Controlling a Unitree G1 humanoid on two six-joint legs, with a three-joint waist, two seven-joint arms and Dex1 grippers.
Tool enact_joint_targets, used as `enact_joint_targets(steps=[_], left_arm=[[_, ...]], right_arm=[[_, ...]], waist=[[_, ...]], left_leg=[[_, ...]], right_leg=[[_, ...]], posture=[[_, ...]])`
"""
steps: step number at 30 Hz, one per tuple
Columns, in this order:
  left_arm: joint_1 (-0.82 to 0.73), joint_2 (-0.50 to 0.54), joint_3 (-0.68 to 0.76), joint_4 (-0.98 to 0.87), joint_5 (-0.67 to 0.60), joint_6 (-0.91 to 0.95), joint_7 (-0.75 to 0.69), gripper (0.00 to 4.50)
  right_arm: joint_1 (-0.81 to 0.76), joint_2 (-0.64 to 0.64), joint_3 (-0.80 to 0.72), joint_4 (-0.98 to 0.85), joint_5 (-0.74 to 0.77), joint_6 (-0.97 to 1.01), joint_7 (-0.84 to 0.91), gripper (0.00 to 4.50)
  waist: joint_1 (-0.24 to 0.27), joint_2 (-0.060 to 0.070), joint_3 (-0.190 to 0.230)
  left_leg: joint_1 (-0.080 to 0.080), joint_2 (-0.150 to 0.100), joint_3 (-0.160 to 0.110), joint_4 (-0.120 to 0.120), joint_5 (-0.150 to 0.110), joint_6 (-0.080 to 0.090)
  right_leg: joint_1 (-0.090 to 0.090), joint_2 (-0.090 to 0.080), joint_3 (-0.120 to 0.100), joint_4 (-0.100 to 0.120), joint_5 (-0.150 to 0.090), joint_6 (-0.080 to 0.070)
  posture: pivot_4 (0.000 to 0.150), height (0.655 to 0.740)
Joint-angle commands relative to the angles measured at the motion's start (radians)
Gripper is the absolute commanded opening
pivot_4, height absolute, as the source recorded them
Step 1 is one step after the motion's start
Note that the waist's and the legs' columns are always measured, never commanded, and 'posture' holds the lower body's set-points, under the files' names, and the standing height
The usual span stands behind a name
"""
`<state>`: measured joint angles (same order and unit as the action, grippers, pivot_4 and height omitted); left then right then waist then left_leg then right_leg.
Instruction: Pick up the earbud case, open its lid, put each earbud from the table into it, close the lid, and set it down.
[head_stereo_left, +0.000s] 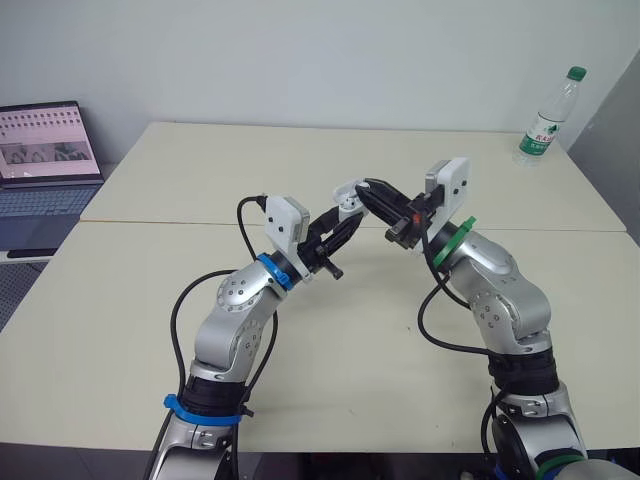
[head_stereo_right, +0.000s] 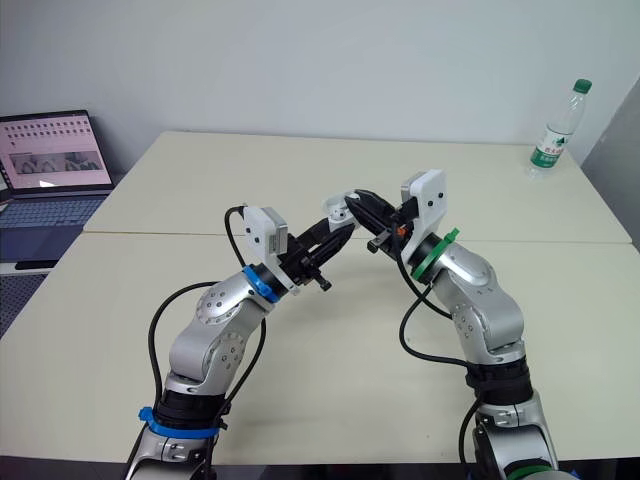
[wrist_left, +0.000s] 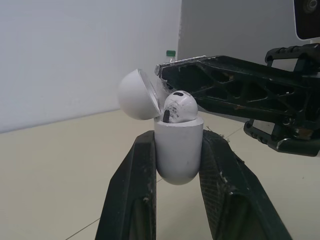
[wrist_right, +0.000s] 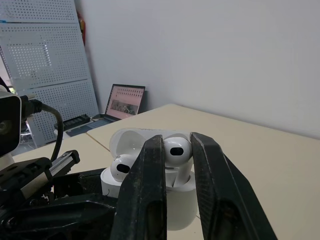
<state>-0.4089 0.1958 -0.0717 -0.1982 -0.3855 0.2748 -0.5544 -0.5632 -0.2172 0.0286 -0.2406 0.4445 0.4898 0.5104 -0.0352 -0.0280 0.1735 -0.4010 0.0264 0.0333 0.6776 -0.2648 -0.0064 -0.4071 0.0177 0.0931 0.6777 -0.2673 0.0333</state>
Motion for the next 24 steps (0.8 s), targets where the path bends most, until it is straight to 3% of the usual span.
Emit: enact_joint_targets(steps=[1, 3, 13, 24], left_arm=[[-0.015, -0.004, 0.012, -0.04, 0.001, -0.031, 0.007, 0.8], [-0.015, -0.004, 0.012, -0.04, 0.001, -0.031, 0.007, 0.8], [-0.017, -0.003, 0.009, -0.041, 0.002, -0.031, 0.004, 0.8], [-0.014, -0.001, 0.012, -0.041, 0.003, -0.03, 0.002, 0.8]], right_arm=[[-0.02, -0.007, 0.004, -0.016, 0.003, -0.012, 0.015, 0.37], [-0.02, -0.008, 0.004, -0.016, 0.004, -0.012, 0.017, 0.37], [-0.028, -0.01, 0.001, -0.011, 0.001, -0.018, 0.019, 3.84], [-0.078, -0.039, -0.118, -0.032, 0.197, 0.098, 0.043, 3.84]], waist=[[0.0, 0.0, 0.0], [0.0, 0.0, 0.0], [0.0, 0.0, 0.0], [0.0, -0.001, 0.001]], left_leg=[[0.0, 0.0, 0.0, 0.0, 0.0, 0.0], [0.0, 0.0, 0.0, 0.0, 0.0, 0.0], [0.0, 0.0, 0.0, 0.0, 0.0, 0.0], [-0.001, 0.0, 0.0, -0.001, 0.0, 0.0]], right_leg=[[0.0, 0.0, 0.0, 0.0, 0.0, 0.0], [0.0, 0.0, 0.0, 0.0, 0.0, 0.0], [0.0, 0.0, 0.0, -0.001, 0.0, 0.0], [0.0, 0.0, 0.0, -0.002, 0.0, 0.0]], posture=[[0.15, 0.74], [0.15, 0.74], [0.15, 0.74], [0.15, 0.74]])
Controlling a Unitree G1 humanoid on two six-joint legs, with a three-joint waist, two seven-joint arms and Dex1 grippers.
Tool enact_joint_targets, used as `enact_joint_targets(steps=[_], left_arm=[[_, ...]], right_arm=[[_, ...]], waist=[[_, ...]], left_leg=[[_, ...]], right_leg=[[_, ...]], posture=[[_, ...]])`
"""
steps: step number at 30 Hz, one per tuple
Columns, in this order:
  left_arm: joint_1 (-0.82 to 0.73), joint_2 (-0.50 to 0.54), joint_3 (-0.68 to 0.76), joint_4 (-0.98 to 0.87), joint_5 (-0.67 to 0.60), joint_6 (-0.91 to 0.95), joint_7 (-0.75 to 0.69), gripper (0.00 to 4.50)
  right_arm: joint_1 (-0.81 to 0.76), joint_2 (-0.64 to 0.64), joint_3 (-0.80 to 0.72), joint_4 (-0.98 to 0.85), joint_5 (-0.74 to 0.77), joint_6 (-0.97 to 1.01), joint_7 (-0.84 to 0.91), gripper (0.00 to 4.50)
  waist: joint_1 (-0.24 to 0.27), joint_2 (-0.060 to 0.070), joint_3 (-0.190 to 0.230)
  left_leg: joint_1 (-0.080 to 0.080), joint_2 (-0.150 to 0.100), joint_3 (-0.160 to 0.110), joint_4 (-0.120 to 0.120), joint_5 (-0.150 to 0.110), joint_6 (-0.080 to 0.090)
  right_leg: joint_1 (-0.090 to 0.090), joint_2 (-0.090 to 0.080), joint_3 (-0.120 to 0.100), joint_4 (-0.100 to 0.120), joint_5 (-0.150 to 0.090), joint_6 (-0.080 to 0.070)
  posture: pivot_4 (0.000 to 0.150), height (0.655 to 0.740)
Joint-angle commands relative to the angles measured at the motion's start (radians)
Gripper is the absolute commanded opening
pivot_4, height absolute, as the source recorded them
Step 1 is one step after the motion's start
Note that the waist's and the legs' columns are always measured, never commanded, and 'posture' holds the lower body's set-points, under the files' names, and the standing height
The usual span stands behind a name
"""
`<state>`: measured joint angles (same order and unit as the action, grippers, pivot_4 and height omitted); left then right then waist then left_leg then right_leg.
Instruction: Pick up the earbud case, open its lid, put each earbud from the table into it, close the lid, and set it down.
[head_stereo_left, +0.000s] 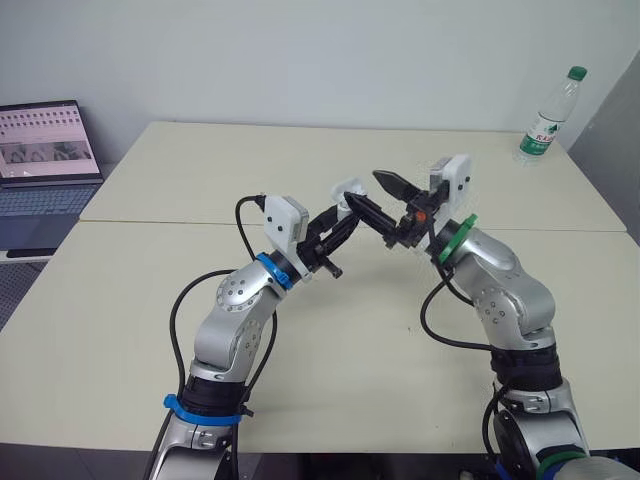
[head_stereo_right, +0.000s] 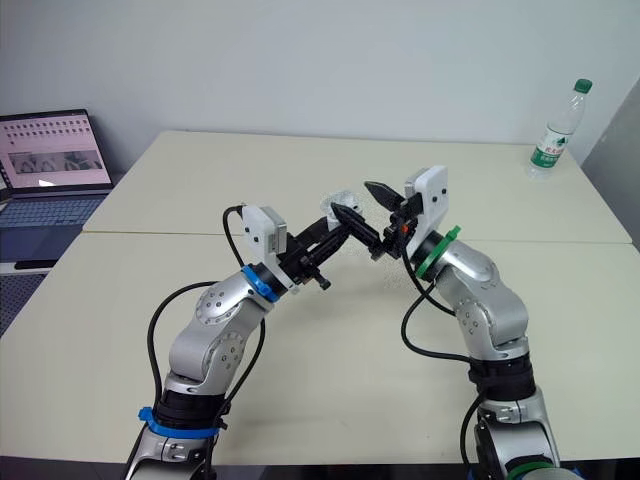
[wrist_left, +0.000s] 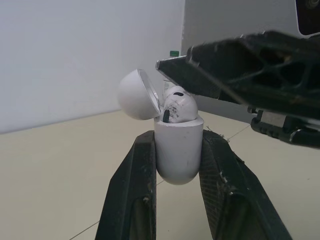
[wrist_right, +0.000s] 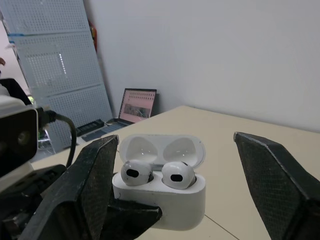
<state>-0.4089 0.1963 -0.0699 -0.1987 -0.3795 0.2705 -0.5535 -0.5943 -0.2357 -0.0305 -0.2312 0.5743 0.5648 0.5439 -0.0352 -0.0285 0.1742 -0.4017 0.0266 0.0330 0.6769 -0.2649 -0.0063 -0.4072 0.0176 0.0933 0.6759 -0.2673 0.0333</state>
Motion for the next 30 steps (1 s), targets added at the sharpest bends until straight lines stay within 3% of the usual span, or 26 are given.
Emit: enact_joint_targets(steps=[1, 6, 9, 18, 25, 30], left_arm=[[-0.015, -0.001, 0.01, -0.039, -0.003, -0.026, 0.0, 0.8], [-0.015, 0.001, 0.008, -0.035, -0.001, -0.028, -0.004, 0.8], [-0.019, 0.011, -0.001, -0.026, 0.005, -0.033, -0.025, 0.8], [-0.001, 0.042, -0.073, -0.006, 0.034, -0.05, -0.113, 0.8], [0.001, 0.056, -0.088, 0.006, 0.063, -0.049, -0.129, 0.8], [0.003, 0.061, -0.072, 0.004, 0.064, -0.045, -0.124, 0.8]], right_arm=[[-0.059, -0.03, -0.067, -0.033, 0.073, 0.03, 0.011, 3.84], [-0.146, -0.084, -0.101, 0.063, 0.071, 0.071, -0.007, 3.84], [-0.198, -0.132, -0.103, 0.168, 0.055, 0.093, 0.018, 3.3], [-0.432, -0.215, 0.044, 0.539, -0.1, 0.084, 0.197, 0.03], [-0.474, -0.279, 0.224, 0.454, -0.133, 0.103, 0.531, 0.03], [-0.449, -0.332, 0.256, 0.371, -0.155, 0.112, 0.594, 0.03]], waist=[[0.0, 0.0, 0.0], [-0.001, 0.0, 0.0], [-0.001, 0.0, 0.0], [-0.006, 0.0, 0.0], [-0.005, 0.0, 0.0], [0.005, 0.0, 0.0]], left_leg=[[0.0, 0.0, 0.0, 0.0, 0.0, 0.0], [0.0, 0.0, 0.0, 0.0, 0.0, 0.0], [0.0, 0.0, 0.0, -0.001, 0.0, 0.0], [-0.001, 0.0, 0.003, -0.004, 0.0, 0.0], [-0.003, 0.001, 0.002, -0.013, 0.0, 0.0], [-0.016, 0.001, 0.0, -0.011, 0.0, 0.0]], right_leg=[[0.0, 0.0, 0.0, 0.0, 0.0, 0.0], [0.0, 0.0, 0.0, 0.0, 0.0, 0.0], [0.0, 0.0, 0.0, -0.001, 0.0, 0.0], [-0.003, 0.0, 0.001, -0.002, 0.0, 0.0], [-0.005, 0.0, 0.0, -0.011, 0.0, -0.001], [-0.016, -0.003, -0.003, -0.011, 0.001, -0.002]], posture=[[0.15, 0.74], [0.15, 0.74], [0.15, 0.74], [0.15, 0.74], [0.15, 0.74], [0.15, 0.74]])
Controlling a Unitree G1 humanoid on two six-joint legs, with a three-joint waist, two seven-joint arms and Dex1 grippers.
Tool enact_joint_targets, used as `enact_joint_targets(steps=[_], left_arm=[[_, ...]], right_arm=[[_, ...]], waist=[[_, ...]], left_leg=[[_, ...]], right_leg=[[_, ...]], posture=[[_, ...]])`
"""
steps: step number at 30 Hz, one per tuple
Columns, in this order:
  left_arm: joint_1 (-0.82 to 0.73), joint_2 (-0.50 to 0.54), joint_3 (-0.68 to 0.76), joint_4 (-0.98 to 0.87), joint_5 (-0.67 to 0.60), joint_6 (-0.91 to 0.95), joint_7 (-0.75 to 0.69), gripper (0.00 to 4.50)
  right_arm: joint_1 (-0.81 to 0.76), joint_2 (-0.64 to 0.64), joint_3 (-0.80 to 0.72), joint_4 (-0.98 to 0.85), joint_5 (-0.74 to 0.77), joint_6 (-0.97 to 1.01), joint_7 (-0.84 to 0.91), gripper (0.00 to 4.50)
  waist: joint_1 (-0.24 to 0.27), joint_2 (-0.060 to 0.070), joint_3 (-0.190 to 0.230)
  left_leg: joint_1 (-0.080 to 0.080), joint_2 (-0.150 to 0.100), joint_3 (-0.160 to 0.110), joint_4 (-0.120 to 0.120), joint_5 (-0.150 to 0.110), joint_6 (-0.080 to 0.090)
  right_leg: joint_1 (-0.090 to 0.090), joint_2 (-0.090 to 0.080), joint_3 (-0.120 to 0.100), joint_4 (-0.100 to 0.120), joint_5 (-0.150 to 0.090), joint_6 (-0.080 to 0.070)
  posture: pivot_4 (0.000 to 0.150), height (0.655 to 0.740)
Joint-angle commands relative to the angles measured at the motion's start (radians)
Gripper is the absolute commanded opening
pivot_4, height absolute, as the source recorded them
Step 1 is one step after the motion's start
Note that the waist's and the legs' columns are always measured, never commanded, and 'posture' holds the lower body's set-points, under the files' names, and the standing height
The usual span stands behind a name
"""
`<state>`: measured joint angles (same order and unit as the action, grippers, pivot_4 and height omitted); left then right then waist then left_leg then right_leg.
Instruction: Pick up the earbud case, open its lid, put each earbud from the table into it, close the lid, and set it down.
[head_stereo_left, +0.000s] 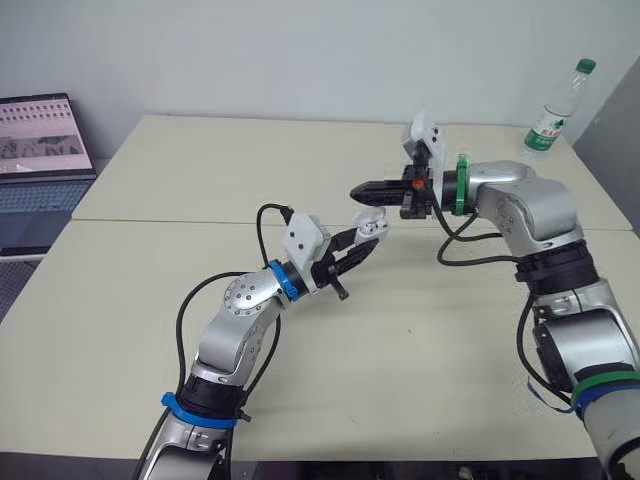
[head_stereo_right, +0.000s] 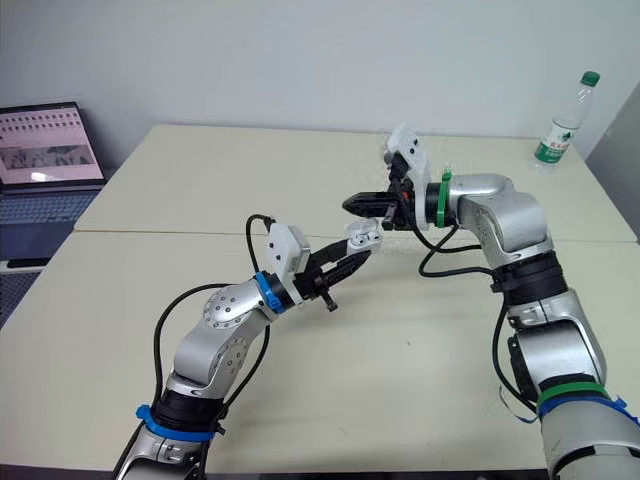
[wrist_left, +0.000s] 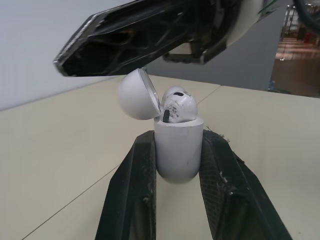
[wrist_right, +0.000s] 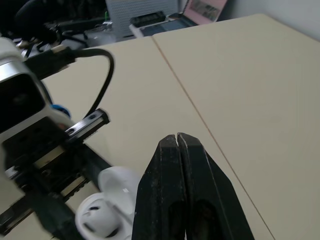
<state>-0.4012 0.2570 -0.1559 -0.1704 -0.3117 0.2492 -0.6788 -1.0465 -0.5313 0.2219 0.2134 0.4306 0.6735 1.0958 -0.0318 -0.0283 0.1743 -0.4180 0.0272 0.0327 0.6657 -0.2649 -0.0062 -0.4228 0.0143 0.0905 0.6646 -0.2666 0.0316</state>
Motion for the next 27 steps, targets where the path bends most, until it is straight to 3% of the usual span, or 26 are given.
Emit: enact_joint_targets(steps=[1, 8, 16, 27], left_arm=[[-0.005, 0.002, 0.018, -0.024, -0.004, -0.024, 0.002, 0.8], [-0.011, 0.009, 0.023, -0.022, 0.0, -0.029, 0.002, 0.8], [-0.012, 0.013, -0.002, -0.013, 0.003, -0.041, -0.037, 0.8], [-0.006, 0.023, 0.006, -0.027, 0.005, -0.046, -0.051, 0.8]], right_arm=[[0.013, -0.049, 0.006, -0.092, -0.018, 0.006, 0.049, 0.03], [0.074, -0.084, -0.029, -0.162, -0.023, 0.045, 0.027, 0.03], [-0.033, 0.01, -0.112, -0.03, -0.022, 0.066, -0.088, 0.03], [-0.01, -0.02, 0.031, 0.016, -0.152, -0.058, 0.039, 0.03]], waist=[[0.002, 0.0, 0.0], [0.002, 0.0, 0.0], [0.0, 0.0, 0.0], [0.001, 0.0, 0.0]], left_leg=[[0.0, 0.0, 0.0, 0.0, 0.0, 0.0], [0.0, 0.0, -0.001, 0.0, 0.0, 0.0], [0.002, 0.0, 0.0, 0.001, 0.0, 0.0], [0.001, 0.0, 0.0, 0.001, 0.0, 0.0]], right_leg=[[0.0, -0.001, -0.001, 0.0, 0.0, 0.0], [0.001, -0.001, -0.002, 0.0, 0.0, 0.0], [0.0, 0.0, -0.002, 0.002, 0.001, -0.002], [0.001, -0.001, -0.002, 0.001, 0.001, -0.002]], posture=[[0.15, 0.74], [0.15, 0.74], [0.15, 0.74], [0.15, 0.74]])
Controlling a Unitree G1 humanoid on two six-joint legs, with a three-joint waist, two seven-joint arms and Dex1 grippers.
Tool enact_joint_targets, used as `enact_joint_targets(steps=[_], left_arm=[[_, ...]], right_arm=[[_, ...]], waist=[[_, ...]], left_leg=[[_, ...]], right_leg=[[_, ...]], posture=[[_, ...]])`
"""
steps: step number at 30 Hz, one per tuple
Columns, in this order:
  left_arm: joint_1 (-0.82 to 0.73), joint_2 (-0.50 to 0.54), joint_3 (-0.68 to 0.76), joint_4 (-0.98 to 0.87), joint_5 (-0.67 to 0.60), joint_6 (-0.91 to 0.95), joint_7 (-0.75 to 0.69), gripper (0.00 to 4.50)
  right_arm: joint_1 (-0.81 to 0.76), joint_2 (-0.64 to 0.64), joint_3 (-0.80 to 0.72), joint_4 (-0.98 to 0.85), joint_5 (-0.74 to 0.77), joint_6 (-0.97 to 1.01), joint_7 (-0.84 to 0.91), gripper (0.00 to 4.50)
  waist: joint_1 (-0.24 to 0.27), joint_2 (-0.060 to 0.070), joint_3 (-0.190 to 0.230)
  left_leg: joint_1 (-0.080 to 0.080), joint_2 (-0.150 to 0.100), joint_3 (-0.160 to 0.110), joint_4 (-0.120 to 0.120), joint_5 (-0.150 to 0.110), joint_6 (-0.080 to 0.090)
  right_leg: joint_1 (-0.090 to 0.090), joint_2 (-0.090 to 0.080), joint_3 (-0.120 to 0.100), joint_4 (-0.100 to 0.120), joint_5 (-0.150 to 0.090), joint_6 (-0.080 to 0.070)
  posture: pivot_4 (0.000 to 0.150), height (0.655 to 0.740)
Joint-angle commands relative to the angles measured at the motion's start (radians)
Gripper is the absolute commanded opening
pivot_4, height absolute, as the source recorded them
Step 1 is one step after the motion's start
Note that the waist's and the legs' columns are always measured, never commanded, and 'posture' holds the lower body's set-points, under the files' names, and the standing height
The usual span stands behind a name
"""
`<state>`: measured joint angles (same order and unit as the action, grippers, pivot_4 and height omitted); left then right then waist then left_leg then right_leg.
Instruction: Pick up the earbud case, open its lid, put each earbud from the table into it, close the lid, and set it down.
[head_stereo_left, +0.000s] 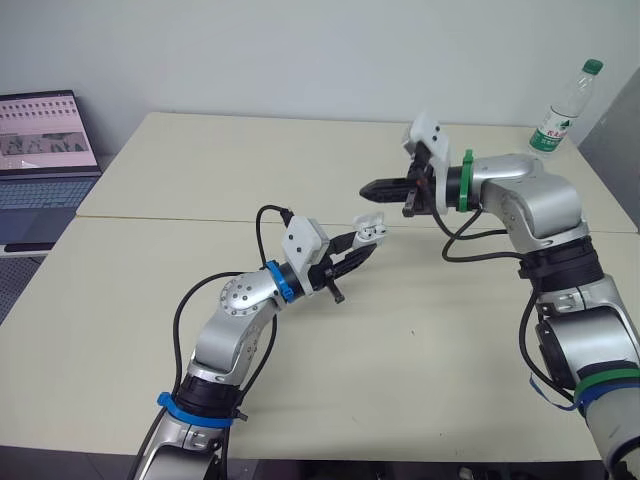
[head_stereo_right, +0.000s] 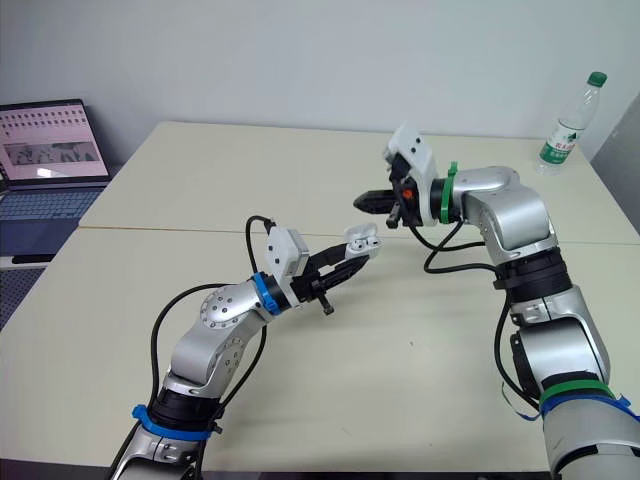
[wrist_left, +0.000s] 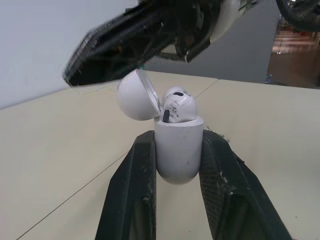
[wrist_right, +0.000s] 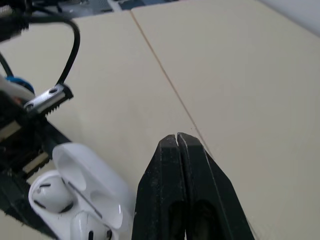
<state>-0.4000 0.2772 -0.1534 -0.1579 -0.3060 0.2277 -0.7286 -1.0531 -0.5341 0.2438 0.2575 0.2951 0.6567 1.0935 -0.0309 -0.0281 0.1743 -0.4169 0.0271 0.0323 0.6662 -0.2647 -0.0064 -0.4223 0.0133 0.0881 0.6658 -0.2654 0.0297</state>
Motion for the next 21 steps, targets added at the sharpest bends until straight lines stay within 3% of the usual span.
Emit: enact_joint_targets(steps=[1, 11, 16, 21], left_arm=[[-0.006, 0.003, 0.004, -0.041, 0.0, -0.026, -0.001, 0.8], [0.011, 0.013, 0.019, -0.046, -0.003, -0.023, 0.007, 0.8], [0.017, 0.0, 0.034, -0.067, -0.037, 0.021, 0.026, 0.8], [0.046, 0.011, 0.059, -0.114, -0.179, 0.223, 0.015, 0.8]], right_arm=[[-0.001, -0.019, 0.013, -0.03, -0.02, -0.048, 0.052, 0.03], [0.044, -0.085, -0.005, -0.147, 0.038, 0.059, 0.165, 0.03], [0.094, -0.078, -0.052, -0.219, 0.054, 0.088, 0.089, 0.03], [0.187, -0.046, -0.19, -0.27, 0.093, 0.045, -0.04, 0.19]], waist=[[0.0, 0.0, 0.0], [0.001, 0.0, 0.0], [0.001, 0.0, 0.0], [-0.001, 0.0, 0.0]], left_leg=[[0.0, 0.0, 0.0, 0.0, 0.0, 0.0], [0.0, 0.0, 0.0, 0.001, 0.0, 0.0], [0.0, 0.0, -0.001, 0.003, 0.0, 0.0], [0.0, 0.0, -0.002, 0.01, 0.0, 0.0]], right_leg=[[0.0, 0.0, 0.0, 0.0, 0.0, 0.0], [0.0, 0.0, 0.0, 0.001, 0.0, 0.0], [0.0, 0.0, 0.0, 0.004, 0.0, 0.0], [0.0, 0.0, -0.001, 0.011, 0.0, 0.0]], posture=[[0.15, 0.74], [0.15, 0.74], [0.15, 0.74], [0.15, 0.74]])
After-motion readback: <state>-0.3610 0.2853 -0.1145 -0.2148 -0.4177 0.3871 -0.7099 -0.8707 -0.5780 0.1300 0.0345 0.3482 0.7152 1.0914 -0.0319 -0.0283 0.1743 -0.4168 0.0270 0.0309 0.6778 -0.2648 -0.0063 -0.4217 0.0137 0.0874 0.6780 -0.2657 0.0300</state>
